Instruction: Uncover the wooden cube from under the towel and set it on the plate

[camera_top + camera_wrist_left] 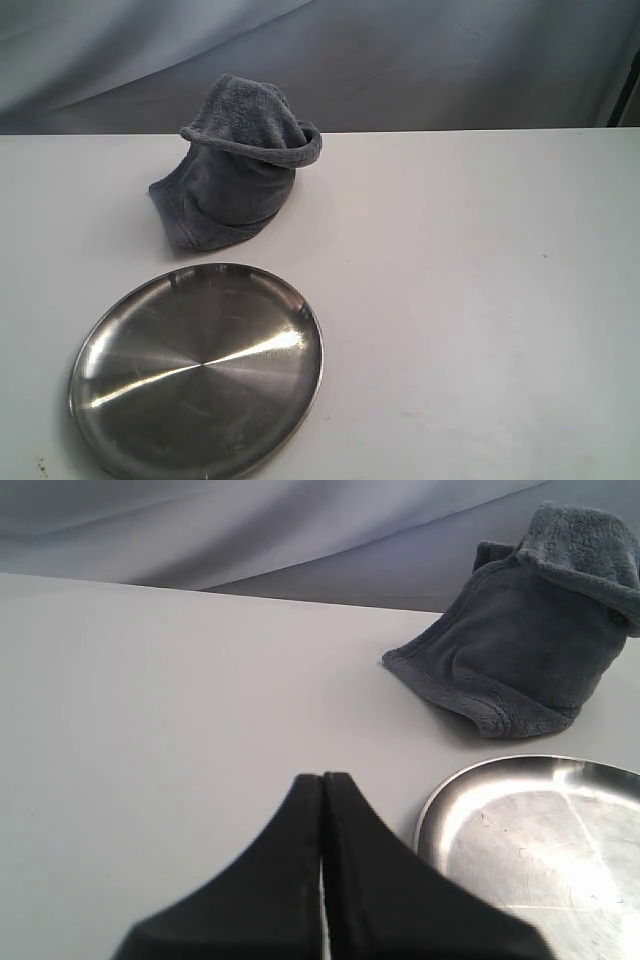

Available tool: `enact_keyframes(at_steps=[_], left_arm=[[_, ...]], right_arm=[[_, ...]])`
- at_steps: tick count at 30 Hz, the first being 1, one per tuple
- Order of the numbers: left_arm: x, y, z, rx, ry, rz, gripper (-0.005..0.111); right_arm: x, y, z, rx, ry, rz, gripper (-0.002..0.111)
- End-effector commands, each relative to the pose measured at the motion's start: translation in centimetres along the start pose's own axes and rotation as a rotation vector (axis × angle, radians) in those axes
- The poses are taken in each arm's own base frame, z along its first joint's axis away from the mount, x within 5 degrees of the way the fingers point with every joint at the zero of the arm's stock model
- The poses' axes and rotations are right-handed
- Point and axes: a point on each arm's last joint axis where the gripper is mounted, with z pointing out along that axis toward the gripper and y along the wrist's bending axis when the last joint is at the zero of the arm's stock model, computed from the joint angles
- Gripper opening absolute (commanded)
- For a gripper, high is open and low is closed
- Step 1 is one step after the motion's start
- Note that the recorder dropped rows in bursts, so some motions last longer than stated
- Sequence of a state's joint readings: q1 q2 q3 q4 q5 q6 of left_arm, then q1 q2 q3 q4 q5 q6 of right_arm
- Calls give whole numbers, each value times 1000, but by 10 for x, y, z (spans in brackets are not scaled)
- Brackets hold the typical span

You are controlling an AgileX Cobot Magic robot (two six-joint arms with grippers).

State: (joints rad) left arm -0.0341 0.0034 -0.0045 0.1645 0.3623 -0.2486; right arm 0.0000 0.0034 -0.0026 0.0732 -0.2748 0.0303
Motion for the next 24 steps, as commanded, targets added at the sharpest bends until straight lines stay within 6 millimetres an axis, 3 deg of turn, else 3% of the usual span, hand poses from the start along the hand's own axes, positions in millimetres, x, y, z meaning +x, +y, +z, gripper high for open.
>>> enact_keyframes(at_steps=[1,9,14,17,24], left_arm=[[1,0,0,9,-4,-7,0],[1,0,0,9,-4,-7,0],[1,0,0,9,-4,-7,0],[1,0,0,9,-4,-7,0],[1,0,0,9,-4,-7,0]], right_arm=[[-14,-2,-2,9,-164,93,0],[-22,-2,-3,0,-252,139,0],[-20,1,2,2,-63,139,0],[-32,4,4,-10,28,59,0],[-38,5,25,14,413,-80,0]])
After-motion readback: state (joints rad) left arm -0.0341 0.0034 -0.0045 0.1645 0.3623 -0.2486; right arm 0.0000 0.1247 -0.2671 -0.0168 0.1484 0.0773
